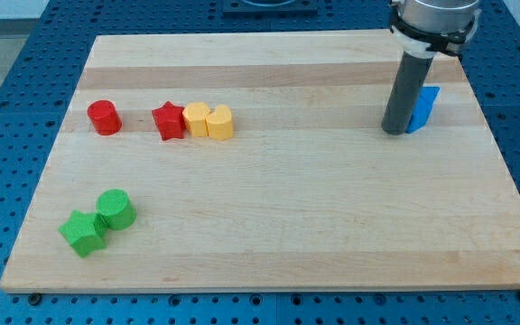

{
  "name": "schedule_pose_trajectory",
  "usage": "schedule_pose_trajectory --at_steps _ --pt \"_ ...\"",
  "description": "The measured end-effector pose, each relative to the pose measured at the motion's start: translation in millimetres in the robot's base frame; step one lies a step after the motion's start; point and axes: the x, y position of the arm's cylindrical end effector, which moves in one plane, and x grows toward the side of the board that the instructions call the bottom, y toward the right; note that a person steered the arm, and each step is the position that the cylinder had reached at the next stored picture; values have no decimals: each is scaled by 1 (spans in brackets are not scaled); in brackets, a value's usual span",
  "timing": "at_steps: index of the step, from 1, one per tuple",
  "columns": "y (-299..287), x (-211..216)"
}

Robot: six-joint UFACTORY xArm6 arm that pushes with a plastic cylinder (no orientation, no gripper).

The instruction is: Separate the heart from the hexagon

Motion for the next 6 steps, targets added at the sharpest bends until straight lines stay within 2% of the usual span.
schedule_pose_trajectory --at_steps 2,6 --pt "-22 25" --pt "-208 37"
